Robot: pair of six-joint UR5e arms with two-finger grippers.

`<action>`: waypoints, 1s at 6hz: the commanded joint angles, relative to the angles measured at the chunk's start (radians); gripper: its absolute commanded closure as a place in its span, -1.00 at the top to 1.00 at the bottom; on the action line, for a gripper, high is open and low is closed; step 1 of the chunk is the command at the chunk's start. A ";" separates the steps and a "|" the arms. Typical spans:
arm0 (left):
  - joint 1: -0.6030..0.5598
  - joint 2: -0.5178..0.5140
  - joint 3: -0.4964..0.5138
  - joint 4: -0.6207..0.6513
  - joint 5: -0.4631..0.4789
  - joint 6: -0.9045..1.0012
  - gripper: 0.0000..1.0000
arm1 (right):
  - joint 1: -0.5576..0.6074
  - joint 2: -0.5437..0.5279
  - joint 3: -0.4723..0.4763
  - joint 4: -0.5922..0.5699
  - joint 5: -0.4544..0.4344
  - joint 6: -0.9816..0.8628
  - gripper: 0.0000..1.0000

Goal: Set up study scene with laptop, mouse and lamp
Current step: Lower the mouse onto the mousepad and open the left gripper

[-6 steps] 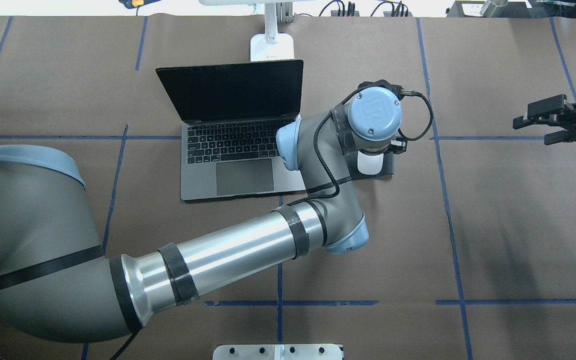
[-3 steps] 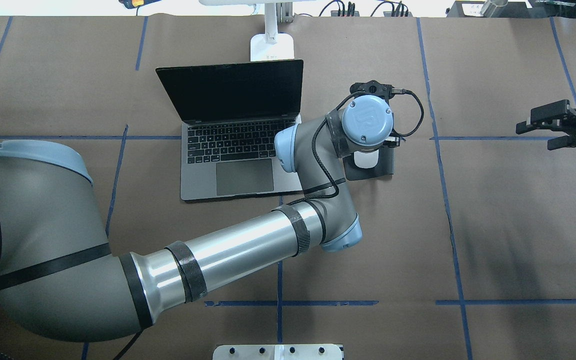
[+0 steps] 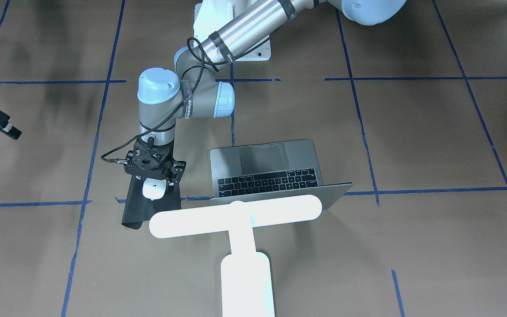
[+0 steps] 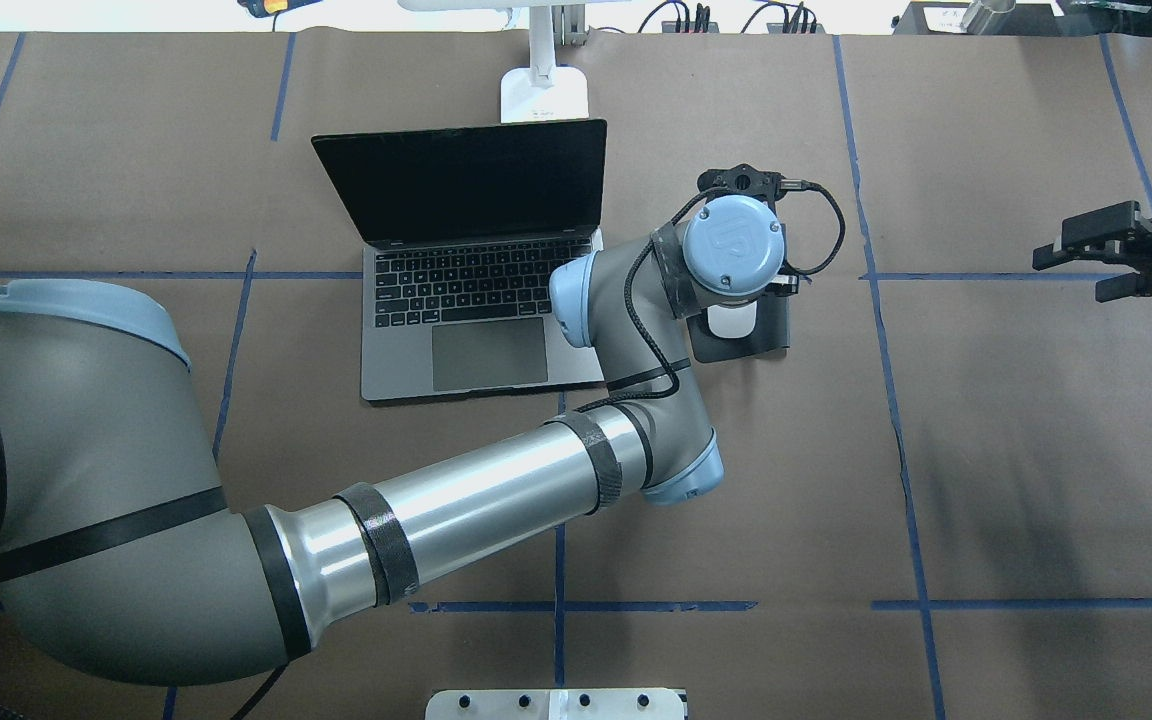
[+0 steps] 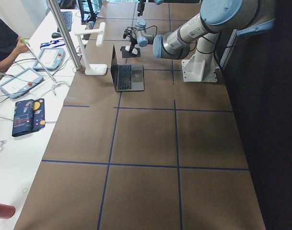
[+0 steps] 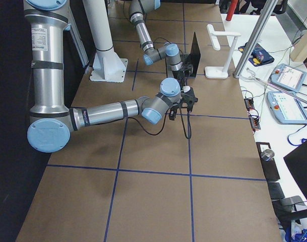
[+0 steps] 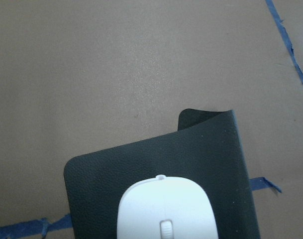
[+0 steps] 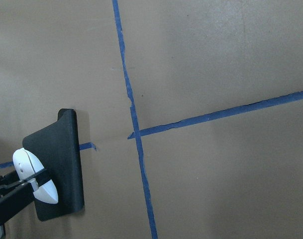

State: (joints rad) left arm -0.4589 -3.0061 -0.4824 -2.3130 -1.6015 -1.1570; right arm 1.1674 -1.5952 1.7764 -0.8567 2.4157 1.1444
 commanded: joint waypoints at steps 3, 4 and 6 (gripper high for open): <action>0.003 -0.016 0.018 -0.002 -0.001 -0.001 -0.04 | 0.000 -0.005 0.006 0.001 0.002 0.002 1.00; 0.006 -0.017 0.018 -0.002 0.000 -0.001 0.46 | 0.000 -0.006 0.009 0.001 0.002 0.002 1.00; 0.006 -0.034 0.018 -0.002 -0.001 -0.001 1.00 | 0.001 -0.008 0.011 0.001 0.003 0.002 1.00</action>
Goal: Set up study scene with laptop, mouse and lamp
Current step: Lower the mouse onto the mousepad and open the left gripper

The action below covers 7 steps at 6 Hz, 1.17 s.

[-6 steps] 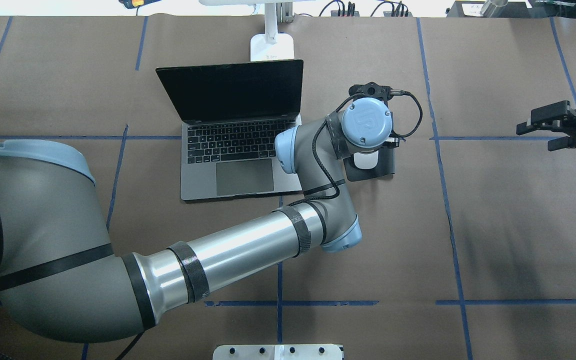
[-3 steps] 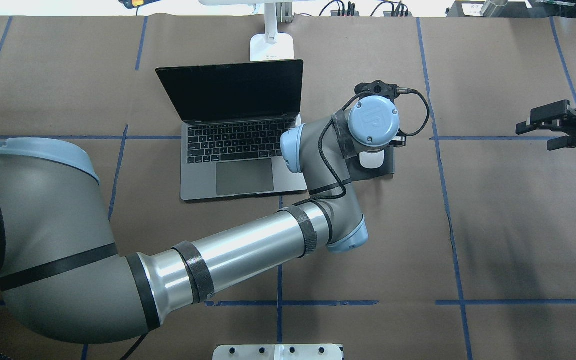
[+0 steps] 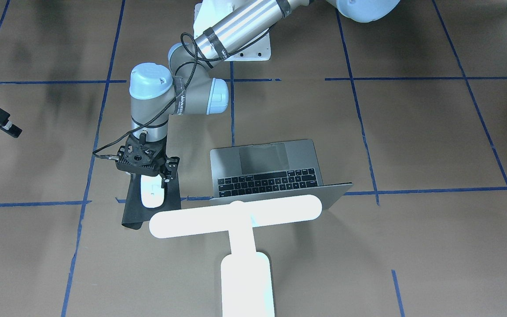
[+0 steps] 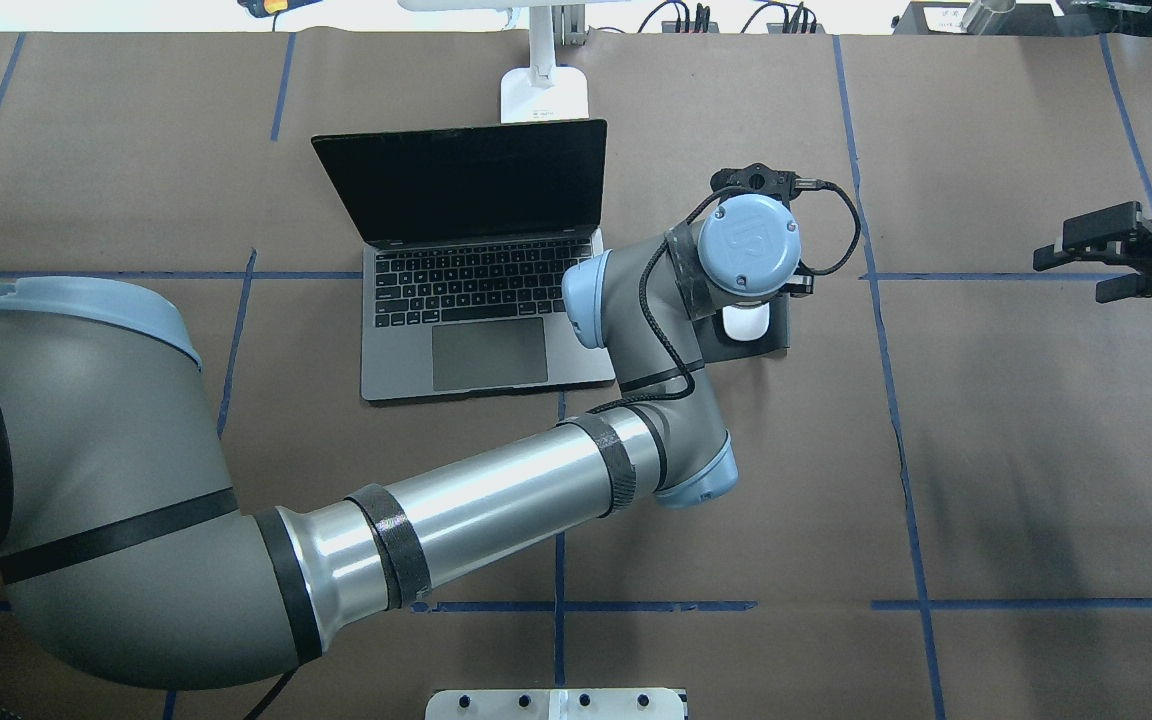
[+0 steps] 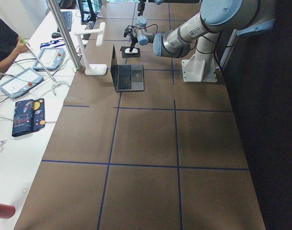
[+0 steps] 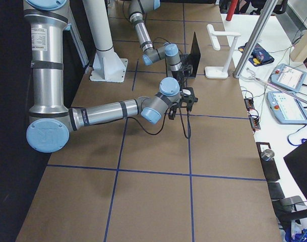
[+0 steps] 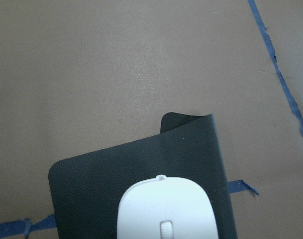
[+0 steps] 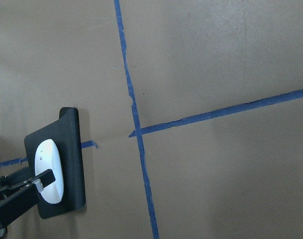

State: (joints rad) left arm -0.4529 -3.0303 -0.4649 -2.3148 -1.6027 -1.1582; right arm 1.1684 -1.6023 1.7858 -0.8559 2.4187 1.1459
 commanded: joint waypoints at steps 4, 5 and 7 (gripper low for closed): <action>-0.004 -0.041 -0.036 0.008 -0.008 -0.020 1.00 | 0.002 -0.013 0.029 0.000 0.002 0.002 1.00; -0.007 -0.039 -0.067 0.015 -0.016 -0.028 1.00 | 0.004 -0.030 0.049 0.000 0.002 0.002 1.00; -0.056 0.035 -0.265 0.197 -0.182 -0.026 1.00 | 0.010 -0.045 0.069 -0.002 0.002 0.002 1.00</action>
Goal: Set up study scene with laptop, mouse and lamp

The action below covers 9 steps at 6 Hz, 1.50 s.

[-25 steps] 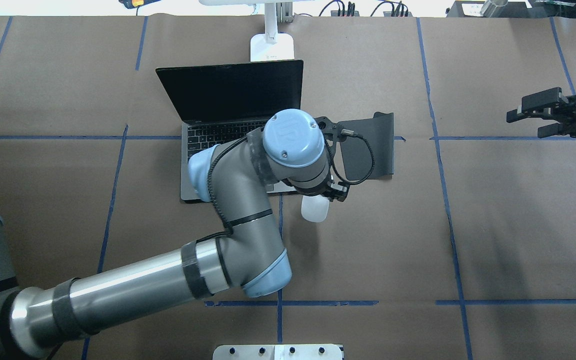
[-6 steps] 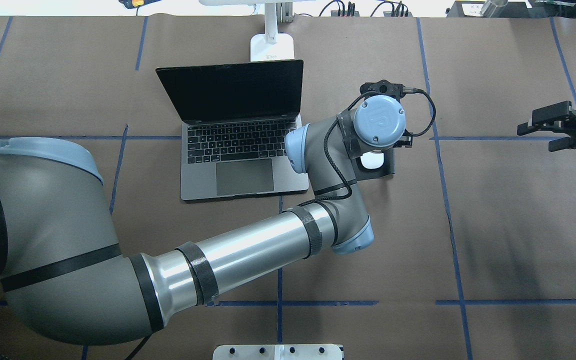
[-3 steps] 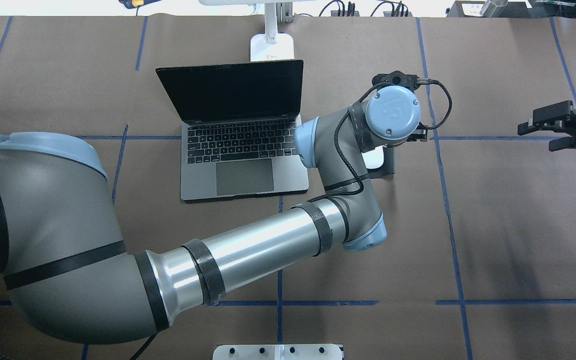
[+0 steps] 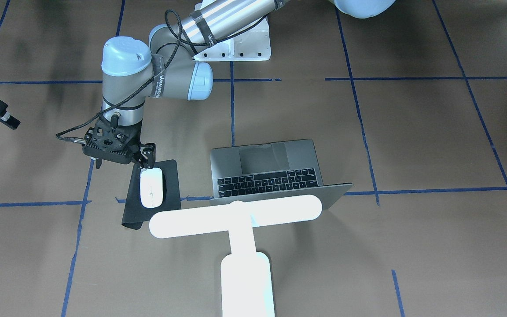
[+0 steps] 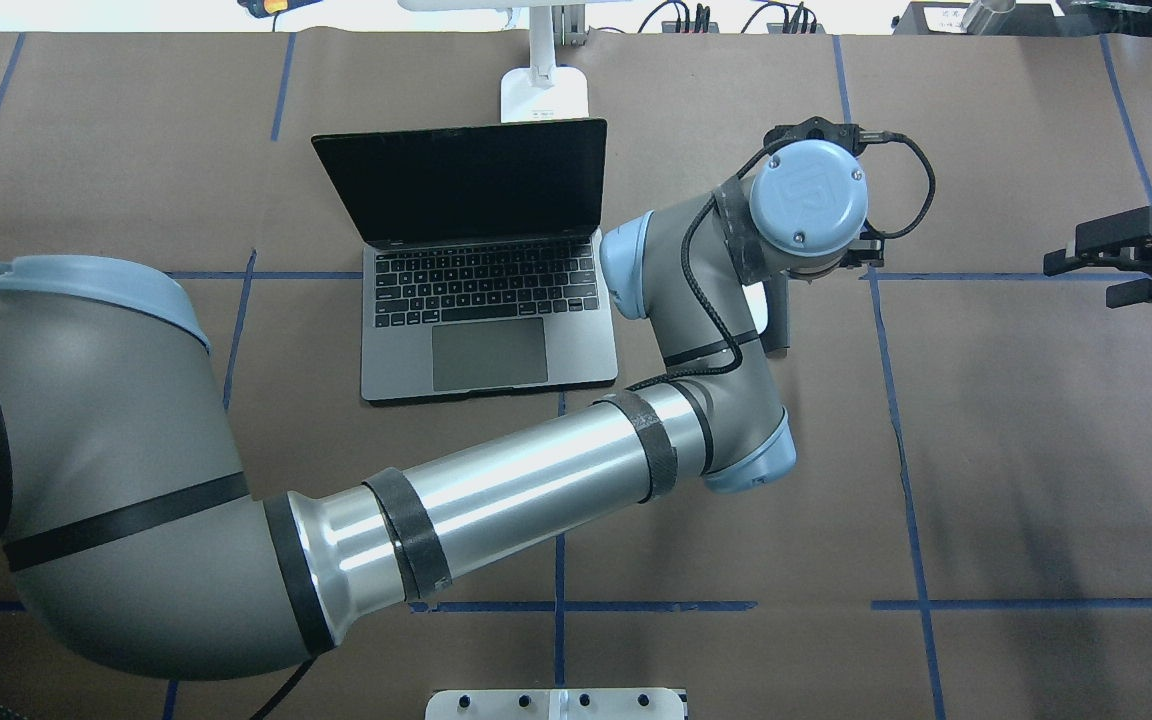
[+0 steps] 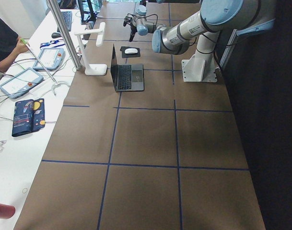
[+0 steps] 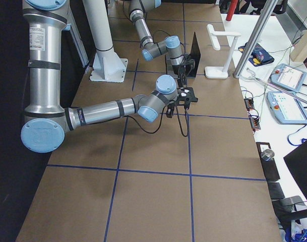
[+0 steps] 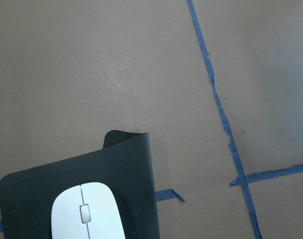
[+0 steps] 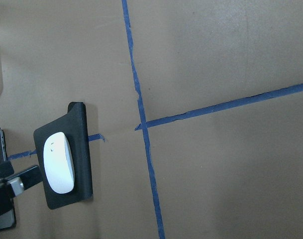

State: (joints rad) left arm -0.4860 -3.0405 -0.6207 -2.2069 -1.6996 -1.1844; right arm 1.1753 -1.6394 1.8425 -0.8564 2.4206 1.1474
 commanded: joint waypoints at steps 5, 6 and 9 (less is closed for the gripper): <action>-0.072 0.488 -0.829 0.355 -0.239 0.047 0.99 | 0.018 -0.042 0.034 -0.001 -0.002 -0.003 1.00; -0.089 0.550 -0.918 0.401 -0.255 0.101 0.99 | 0.026 -0.043 0.035 -0.001 -0.002 -0.005 1.00; -0.231 0.870 -1.210 0.472 -0.418 0.318 0.99 | 0.069 -0.063 0.020 -0.010 0.000 -0.078 1.00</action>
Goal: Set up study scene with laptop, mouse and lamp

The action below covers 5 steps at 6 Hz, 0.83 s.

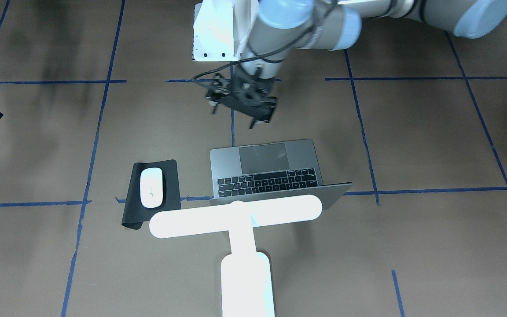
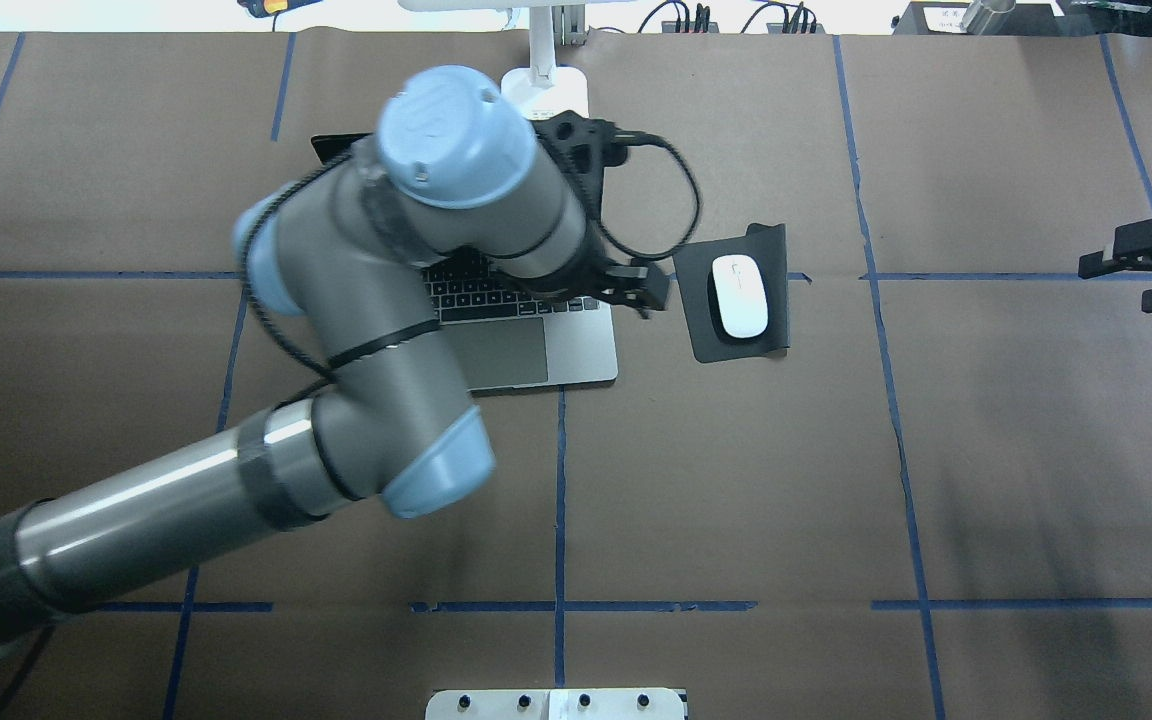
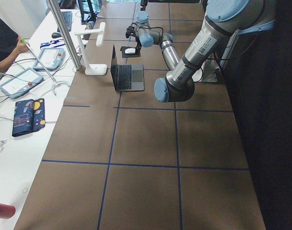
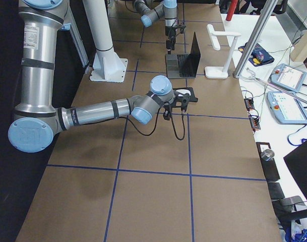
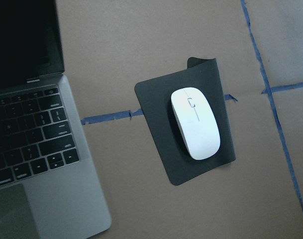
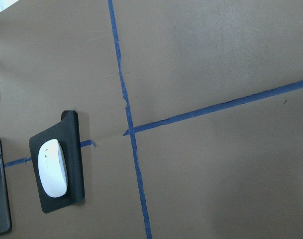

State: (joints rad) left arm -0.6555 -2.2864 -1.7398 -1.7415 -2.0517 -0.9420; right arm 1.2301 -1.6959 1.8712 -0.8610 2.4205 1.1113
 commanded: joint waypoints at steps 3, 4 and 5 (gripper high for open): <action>-0.351 0.399 -0.138 0.007 -0.241 0.459 0.99 | 0.113 -0.030 -0.110 -0.047 0.009 -0.345 1.00; -0.446 0.497 -0.130 0.008 -0.234 0.646 0.99 | 0.156 -0.028 -0.109 -0.208 0.002 -0.587 1.00; -0.540 0.559 -0.094 0.011 -0.234 0.813 0.99 | 0.222 -0.018 -0.109 -0.413 -0.007 -0.849 1.00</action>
State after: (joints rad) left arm -1.1032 -1.7997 -1.8597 -1.7328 -2.2844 -0.2971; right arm 1.3936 -1.7206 1.7649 -1.0923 2.4208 0.5087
